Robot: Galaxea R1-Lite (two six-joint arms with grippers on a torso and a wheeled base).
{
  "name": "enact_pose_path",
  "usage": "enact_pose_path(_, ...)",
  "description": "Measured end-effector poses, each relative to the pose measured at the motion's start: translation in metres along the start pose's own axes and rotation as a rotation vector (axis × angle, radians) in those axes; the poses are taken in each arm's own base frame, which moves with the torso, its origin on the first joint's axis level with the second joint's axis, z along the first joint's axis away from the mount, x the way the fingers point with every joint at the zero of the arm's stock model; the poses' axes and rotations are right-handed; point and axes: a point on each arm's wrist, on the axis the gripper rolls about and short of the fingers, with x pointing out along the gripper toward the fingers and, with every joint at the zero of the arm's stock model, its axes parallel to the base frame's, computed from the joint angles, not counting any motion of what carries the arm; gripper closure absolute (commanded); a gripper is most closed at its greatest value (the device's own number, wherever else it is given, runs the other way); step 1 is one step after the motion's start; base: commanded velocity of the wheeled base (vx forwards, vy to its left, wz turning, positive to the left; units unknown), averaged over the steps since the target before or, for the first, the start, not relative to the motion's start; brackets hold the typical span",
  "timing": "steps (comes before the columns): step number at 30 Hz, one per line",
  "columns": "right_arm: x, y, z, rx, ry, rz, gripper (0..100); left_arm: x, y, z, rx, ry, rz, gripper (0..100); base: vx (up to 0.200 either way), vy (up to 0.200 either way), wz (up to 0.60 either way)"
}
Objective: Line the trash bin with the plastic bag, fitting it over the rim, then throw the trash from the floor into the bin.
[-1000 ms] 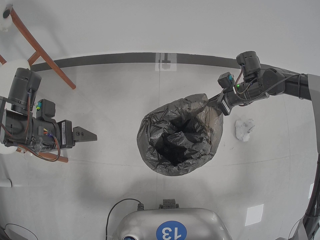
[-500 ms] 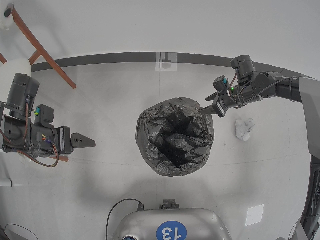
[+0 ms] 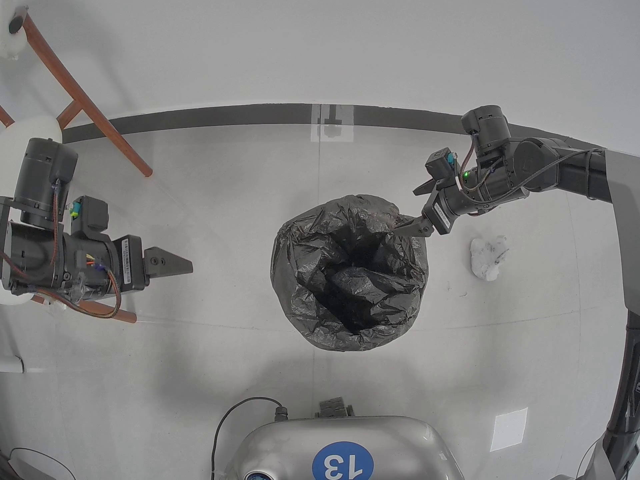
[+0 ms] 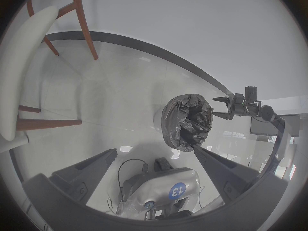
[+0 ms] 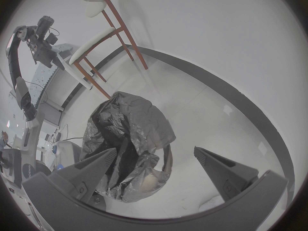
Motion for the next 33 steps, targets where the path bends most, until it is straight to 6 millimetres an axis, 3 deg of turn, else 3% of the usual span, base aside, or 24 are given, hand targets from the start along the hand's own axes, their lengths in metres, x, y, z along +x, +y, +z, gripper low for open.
enact_pose_path(7,-0.005,0.018,0.016,-0.033,-0.023,0.029,0,0.014,-0.001,0.012,-0.004,0.004,-0.009,0,0.200,0.200,0.00)
enact_pose_path(17,0.013,0.053,0.029,-0.080,-0.020,0.117,0,0.030,-0.005,0.025,0.010,-0.045,-0.031,0,0.000,0.000,0.00)
enact_pose_path(24,0.021,0.058,0.022,-0.076,0.021,0.151,0,0.033,-0.003,0.025,0.005,-0.040,-0.023,0,0.000,0.000,0.00)
enact_pose_path(33,0.027,0.046,0.006,-0.049,0.061,0.143,0,0.034,-0.001,0.023,0.001,-0.034,-0.016,0,0.000,0.000,0.00)
